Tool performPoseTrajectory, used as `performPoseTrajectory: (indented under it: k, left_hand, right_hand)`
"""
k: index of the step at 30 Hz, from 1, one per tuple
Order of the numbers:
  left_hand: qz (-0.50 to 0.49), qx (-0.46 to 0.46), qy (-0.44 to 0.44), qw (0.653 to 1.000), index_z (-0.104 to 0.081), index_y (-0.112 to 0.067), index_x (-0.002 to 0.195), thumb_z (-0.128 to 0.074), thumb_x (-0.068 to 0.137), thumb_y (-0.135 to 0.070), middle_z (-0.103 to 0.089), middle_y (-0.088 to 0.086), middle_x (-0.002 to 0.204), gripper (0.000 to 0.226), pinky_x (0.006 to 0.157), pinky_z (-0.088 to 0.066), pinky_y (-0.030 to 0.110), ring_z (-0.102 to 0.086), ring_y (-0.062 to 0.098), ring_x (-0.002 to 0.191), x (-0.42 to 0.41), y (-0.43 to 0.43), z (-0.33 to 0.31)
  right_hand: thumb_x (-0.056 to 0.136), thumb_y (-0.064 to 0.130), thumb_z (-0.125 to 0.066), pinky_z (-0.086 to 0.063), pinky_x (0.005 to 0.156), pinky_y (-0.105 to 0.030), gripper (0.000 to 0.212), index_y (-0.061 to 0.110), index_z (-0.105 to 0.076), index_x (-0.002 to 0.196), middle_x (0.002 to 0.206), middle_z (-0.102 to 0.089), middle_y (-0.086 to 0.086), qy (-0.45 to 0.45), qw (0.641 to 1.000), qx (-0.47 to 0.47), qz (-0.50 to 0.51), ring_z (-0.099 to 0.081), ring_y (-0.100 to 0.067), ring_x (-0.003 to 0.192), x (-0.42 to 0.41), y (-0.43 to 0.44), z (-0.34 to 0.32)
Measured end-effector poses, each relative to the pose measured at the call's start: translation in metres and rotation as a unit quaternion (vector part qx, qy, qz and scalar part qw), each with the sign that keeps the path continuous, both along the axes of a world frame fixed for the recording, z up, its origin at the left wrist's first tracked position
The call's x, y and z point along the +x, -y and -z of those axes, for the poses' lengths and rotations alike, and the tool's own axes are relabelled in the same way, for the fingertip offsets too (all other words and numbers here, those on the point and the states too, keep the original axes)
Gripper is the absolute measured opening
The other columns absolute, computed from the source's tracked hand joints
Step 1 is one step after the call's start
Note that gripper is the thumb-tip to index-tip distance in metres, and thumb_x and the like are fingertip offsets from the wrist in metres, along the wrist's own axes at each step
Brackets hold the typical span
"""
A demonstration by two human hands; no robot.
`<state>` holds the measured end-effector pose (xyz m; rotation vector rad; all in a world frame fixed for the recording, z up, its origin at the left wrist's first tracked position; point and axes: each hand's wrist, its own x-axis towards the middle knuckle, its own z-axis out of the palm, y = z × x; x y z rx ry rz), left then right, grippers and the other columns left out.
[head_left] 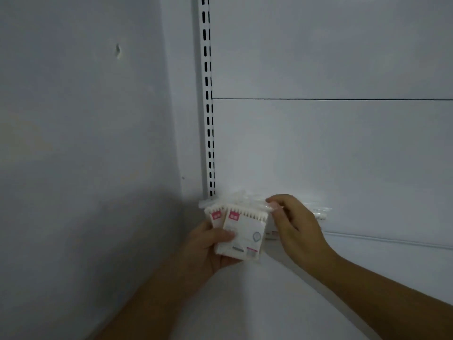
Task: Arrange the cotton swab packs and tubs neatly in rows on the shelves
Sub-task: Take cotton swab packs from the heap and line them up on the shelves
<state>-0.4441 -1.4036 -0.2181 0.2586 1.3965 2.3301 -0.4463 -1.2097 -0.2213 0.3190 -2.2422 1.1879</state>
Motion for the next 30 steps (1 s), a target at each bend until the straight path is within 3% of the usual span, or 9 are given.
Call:
performPoseTrajectory:
  k: [3, 7, 9, 12, 14, 18, 21, 24, 30]
  left_hand:
    - [0.011, -0.009, -0.013, 1.000, -0.059, 0.001, 0.108, -0.063, 0.060, 0.002, -0.072, 0.020, 0.093, 0.048, 0.057, -0.059, 0.041, -0.071, 0.031, 0.076, -0.004, -0.016, 0.009]
    - [0.004, -0.042, -0.047, 0.998, -0.058, 0.003, 0.112, -0.070, 0.059, 0.003, -0.072, 0.022, 0.099, 0.054, 0.062, -0.058, 0.038, -0.071, 0.035, 0.084, -0.002, -0.020, 0.022]
    - [-0.028, -0.049, -0.052, 0.997, -0.057, 0.001, 0.115, -0.078, 0.059, 0.009, -0.071, 0.022, 0.102, 0.061, 0.065, -0.058, 0.038, -0.071, 0.035, 0.089, -0.004, -0.019, 0.027]
    - [-0.032, -0.040, -0.058, 0.997, -0.057, -0.004, 0.119, -0.078, 0.064, 0.005, -0.071, 0.019, 0.105, 0.059, 0.068, -0.058, 0.037, -0.070, 0.034, 0.093, -0.003, -0.021, 0.027]
    - [-0.051, -0.034, -0.055, 0.997, -0.060, -0.010, 0.115, -0.077, 0.067, -0.001, -0.073, 0.013, 0.103, 0.051, 0.063, -0.059, 0.034, -0.071, 0.029, 0.090, -0.001, -0.022, 0.024]
    - [-0.159, 0.012, 0.027, 0.987, -0.064, -0.010, 0.102, -0.059, 0.082, -0.005, -0.075, 0.009, 0.083, 0.021, 0.049, -0.058, 0.035, -0.071, 0.023, 0.069, -0.007, -0.021, 0.026]
    - [-0.191, 0.024, 0.052, 0.980, -0.064, -0.013, 0.102, -0.050, 0.091, 0.000, -0.075, 0.006, 0.082, 0.022, 0.064, -0.059, 0.038, -0.071, 0.021, 0.071, -0.010, -0.022, 0.025]
    - [-0.192, 0.030, 0.048, 0.980, -0.065, -0.015, 0.100, -0.048, 0.092, 0.002, -0.076, 0.003, 0.085, 0.025, 0.079, -0.053, 0.038, -0.071, 0.018, 0.076, -0.009, -0.025, 0.022]
    - [-0.149, 0.029, 0.048, 0.987, -0.065, -0.014, 0.100, -0.043, 0.091, 0.006, -0.076, 0.005, 0.086, 0.031, 0.074, -0.056, 0.042, -0.068, 0.025, 0.083, -0.008, -0.023, 0.020]
  right_hand:
    - [0.099, 0.047, -0.035, -0.045, 0.055, -0.031, 0.047, 0.009, -0.061, 0.092, 0.071, -0.064, -0.007, 0.154, 0.973, -0.149, -0.089, -0.059, -0.015, 0.061, 0.028, -0.008, 0.011]
    - [0.052, 0.089, -0.056, -0.043, 0.044, -0.024, 0.096, 0.002, -0.060, 0.089, 0.061, -0.063, -0.015, 0.228, 0.925, -0.257, -0.160, -0.057, -0.019, 0.049, 0.041, -0.012, 0.030]
    - [0.061, 0.081, -0.057, -0.042, 0.043, -0.024, 0.083, 0.003, -0.063, 0.089, 0.059, -0.063, -0.014, 0.240, 0.924, -0.254, -0.156, -0.057, -0.017, 0.047, 0.035, -0.014, 0.029]
    - [0.069, 0.044, -0.074, -0.050, 0.055, -0.036, 0.039, 0.020, -0.065, 0.099, 0.072, -0.069, -0.010, 0.230, 0.943, -0.197, -0.142, -0.064, -0.023, 0.062, 0.032, -0.015, 0.033]
    - [0.056, 0.043, -0.085, -0.055, 0.070, -0.045, 0.046, 0.038, -0.065, 0.097, 0.084, -0.071, -0.009, 0.169, 0.964, -0.185, -0.088, -0.068, -0.028, 0.075, 0.034, -0.018, 0.035]
    - [0.077, 0.001, -0.075, -0.054, 0.064, -0.031, 0.058, 0.053, -0.052, 0.090, 0.083, -0.070, -0.003, 0.043, 0.976, -0.208, 0.040, -0.066, -0.014, 0.071, 0.029, -0.032, 0.029]
    - [0.082, 0.004, -0.070, -0.048, 0.059, -0.025, 0.049, 0.045, -0.046, 0.095, 0.075, -0.066, 0.002, 0.045, 0.986, -0.128, 0.092, -0.057, -0.005, 0.060, 0.027, -0.036, 0.031]
    - [0.085, 0.009, -0.067, -0.050, 0.060, -0.026, 0.047, 0.047, -0.048, 0.105, 0.083, -0.065, 0.012, 0.068, 0.992, -0.041, 0.099, -0.059, -0.007, 0.070, 0.023, -0.034, 0.034]
    - [0.084, 0.021, -0.071, -0.041, 0.059, -0.007, 0.041, 0.038, -0.046, 0.111, 0.084, -0.058, 0.021, 0.083, 0.988, 0.063, 0.112, -0.057, 0.004, 0.071, 0.020, -0.026, 0.030]
